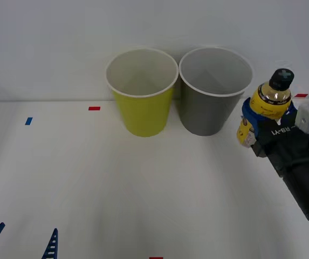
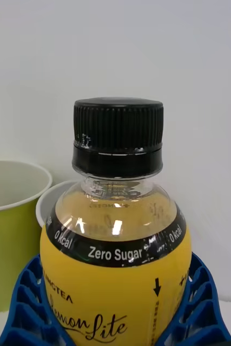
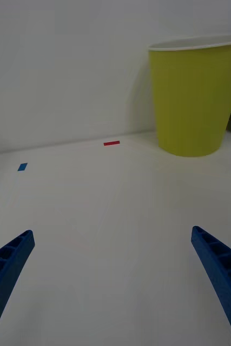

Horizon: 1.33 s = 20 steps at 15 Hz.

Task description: Put cans in the gray bin and PET bottles in the light green bin.

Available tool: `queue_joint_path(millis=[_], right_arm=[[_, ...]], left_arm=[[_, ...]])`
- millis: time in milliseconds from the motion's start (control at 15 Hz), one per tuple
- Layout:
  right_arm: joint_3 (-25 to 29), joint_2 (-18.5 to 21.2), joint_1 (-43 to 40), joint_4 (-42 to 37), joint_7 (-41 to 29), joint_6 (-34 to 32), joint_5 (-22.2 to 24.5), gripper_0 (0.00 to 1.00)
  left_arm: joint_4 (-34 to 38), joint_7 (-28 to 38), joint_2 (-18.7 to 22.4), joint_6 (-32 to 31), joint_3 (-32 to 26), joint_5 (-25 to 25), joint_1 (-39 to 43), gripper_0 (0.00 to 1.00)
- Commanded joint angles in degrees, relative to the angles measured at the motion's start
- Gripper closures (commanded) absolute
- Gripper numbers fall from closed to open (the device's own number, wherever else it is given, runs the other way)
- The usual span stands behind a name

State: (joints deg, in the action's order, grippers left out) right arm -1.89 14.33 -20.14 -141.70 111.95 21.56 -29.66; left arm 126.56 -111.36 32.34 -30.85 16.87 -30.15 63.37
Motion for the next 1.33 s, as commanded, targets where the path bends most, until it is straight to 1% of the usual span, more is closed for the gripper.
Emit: queue_joint_path(millis=[67,133,267,333,400,533,667,800,867,933,1200,1333], right_arm=[[-0.9,-1.6,4.3,-5.1,-15.5,10.4,14.6,1.00],[-2.1,-1.2,6.5,-7.3,-21.7,16.0,20.1,1.00],[-3.7,-0.4,10.9,-8.3,-29.4,25.1,26.3,1.00],[-4.8,0.3,12.7,-8.3,-32.8,28.0,28.4,1.00],[-5.2,0.8,14.6,-8.3,-36.2,29.9,28.9,1.00],[-5.2,1.1,17.5,-8.3,-37.6,32.6,28.2,1.00],[-4.3,0.9,22.7,-8.3,-38.0,42.2,27.3,1.00],[-2.5,0.1,28.7,-8.3,-38.3,52.2,24.4,1.00],[-1.8,-0.3,31.0,-8.3,-38.4,54.9,23.1,1.00],[-1.4,-0.5,33.0,-8.3,-38.5,57.3,22.2,1.00],[-2.8,-1.1,43.3,-8.3,-39.3,66.2,22.2,1.00],[-3.2,-1.6,49.2,-8.3,-39.4,66.9,21.0,1.00]], left_arm=[[0.0,0.0,0.0,0.0,0.0,0.0,0.0,0.00],[0.0,0.0,0.0,0.0,0.0,0.0,0.0,0.00],[0.0,0.0,0.0,0.0,0.0,0.0,0.0,0.00],[0.0,0.0,0.0,0.0,0.0,0.0,0.0,0.00],[0.0,0.0,0.0,0.0,0.0,0.0,0.0,0.00],[0.0,0.0,0.0,0.0,0.0,0.0,0.0,0.00],[0.0,0.0,0.0,0.0,0.0,0.0,0.0,0.00],[0.0,0.0,0.0,0.0,0.0,0.0,0.0,0.00],[0.0,0.0,0.0,0.0,0.0,0.0,0.0,0.00],[0.0,0.0,0.0,0.0,0.0,0.0,0.0,0.00],[0.0,0.0,0.0,0.0,0.0,0.0,0.0,0.00],[0.0,0.0,0.0,0.0,0.0,0.0,0.0,0.00]])
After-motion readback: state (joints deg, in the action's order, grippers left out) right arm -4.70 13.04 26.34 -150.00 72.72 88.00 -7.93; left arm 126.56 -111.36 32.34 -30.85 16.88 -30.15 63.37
